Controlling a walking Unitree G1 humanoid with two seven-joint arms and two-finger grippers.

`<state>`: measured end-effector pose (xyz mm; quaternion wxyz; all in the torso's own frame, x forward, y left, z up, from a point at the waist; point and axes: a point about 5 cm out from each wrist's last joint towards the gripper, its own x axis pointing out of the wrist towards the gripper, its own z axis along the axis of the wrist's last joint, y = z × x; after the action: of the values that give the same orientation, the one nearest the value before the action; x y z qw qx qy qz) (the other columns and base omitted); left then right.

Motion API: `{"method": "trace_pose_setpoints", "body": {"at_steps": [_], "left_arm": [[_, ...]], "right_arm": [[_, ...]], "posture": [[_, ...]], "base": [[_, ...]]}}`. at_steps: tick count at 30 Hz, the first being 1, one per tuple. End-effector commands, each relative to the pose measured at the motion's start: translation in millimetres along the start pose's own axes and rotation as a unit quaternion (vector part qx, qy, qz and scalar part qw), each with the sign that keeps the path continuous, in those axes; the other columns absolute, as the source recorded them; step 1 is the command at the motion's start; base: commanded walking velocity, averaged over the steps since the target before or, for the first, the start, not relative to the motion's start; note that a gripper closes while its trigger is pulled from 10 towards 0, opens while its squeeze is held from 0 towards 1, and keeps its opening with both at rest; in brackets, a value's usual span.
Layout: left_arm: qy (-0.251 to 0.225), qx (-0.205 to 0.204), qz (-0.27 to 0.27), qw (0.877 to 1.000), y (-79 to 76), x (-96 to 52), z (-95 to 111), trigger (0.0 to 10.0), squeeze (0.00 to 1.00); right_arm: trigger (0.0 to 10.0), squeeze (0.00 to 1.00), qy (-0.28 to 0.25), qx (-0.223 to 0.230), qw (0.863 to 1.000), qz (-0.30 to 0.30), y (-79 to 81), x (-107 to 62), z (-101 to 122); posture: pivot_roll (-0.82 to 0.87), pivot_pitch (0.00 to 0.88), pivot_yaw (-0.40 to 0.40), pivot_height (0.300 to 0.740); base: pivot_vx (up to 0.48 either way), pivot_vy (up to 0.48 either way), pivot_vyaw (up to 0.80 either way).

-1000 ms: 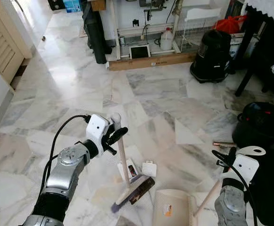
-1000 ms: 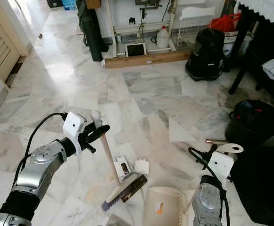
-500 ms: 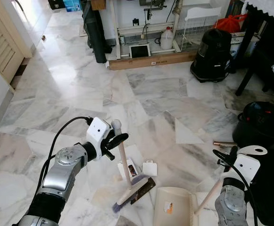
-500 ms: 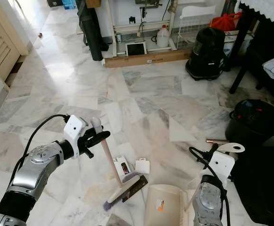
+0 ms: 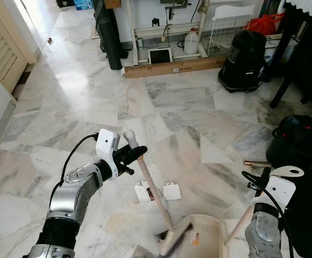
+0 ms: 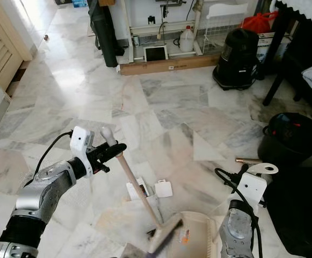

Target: Sweep floor

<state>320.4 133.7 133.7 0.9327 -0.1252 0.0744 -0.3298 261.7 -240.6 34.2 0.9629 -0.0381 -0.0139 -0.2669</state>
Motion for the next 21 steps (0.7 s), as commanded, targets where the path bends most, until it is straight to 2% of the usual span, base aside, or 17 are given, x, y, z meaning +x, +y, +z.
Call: {"method": "trace_pose_setpoints", "body": {"at_steps": [1,6,10,12,16,18,19,21], "left_arm": [[-0.033,-0.012,0.001,0.999,1.6,0.3,15.5,10.0,0.00],[-0.077,-0.005,0.036,0.996,9.8,-2.8,31.6,10.0,0.00],[-0.093,0.002,0.058,0.994,13.8,-5.3,37.1,10.0,0.00],[-0.112,0.021,0.092,0.989,19.7,-7.8,43.0,10.0,0.00],[-0.125,0.039,0.115,0.985,23.0,-9.6,48.1,10.0,0.00],[-0.122,0.058,0.123,0.983,24.2,-9.8,48.4,10.0,0.00],[-0.100,0.087,0.118,0.984,24.2,-8.8,43.1,10.0,0.00],[-0.076,0.106,0.104,0.986,23.9,-8.0,35.9,10.0,0.00]], "right_arm": [[10.0,0.00,-0.011,0.008,1.000,0.001,2.9,2.3,3.8],[10.0,0.00,-0.009,0.007,1.000,0.006,4.7,2.7,3.8],[10.0,0.00,-0.008,0.007,1.000,0.007,5.1,2.3,3.3],[10.0,0.00,-0.007,0.007,1.000,0.008,5.1,1.5,2.6],[10.0,0.00,-0.008,0.008,1.000,0.007,4.7,1.4,2.6],[10.0,0.00,-0.009,0.008,1.000,0.007,4.3,2.0,3.0],[10.0,0.00,-0.010,0.007,1.000,0.006,4.1,2.7,3.5],[10.0,0.00,-0.012,0.008,1.000,0.005,4.0,3.6,4.4]], "posture": [[0.14,0.098,0.077,0.740],[0.15,0.100,0.074,0.740],[0.15,0.105,0.072,0.740],[0.15,0.106,0.071,0.740],[0.15,0.104,0.071,0.740],[0.15,0.094,0.071,0.740],[0.15,0.091,0.071,0.740],[0.14,0.090,0.071,0.740]], "base": [[0.000,0.000,0.00],[0.000,0.000,0.00],[0.000,0.000,0.00],[0.000,0.000,0.00],[0.000,0.000,0.00],[0.000,0.000,0.00],[0.000,0.000,0.00],[0.000,0.000,0.00]]}}
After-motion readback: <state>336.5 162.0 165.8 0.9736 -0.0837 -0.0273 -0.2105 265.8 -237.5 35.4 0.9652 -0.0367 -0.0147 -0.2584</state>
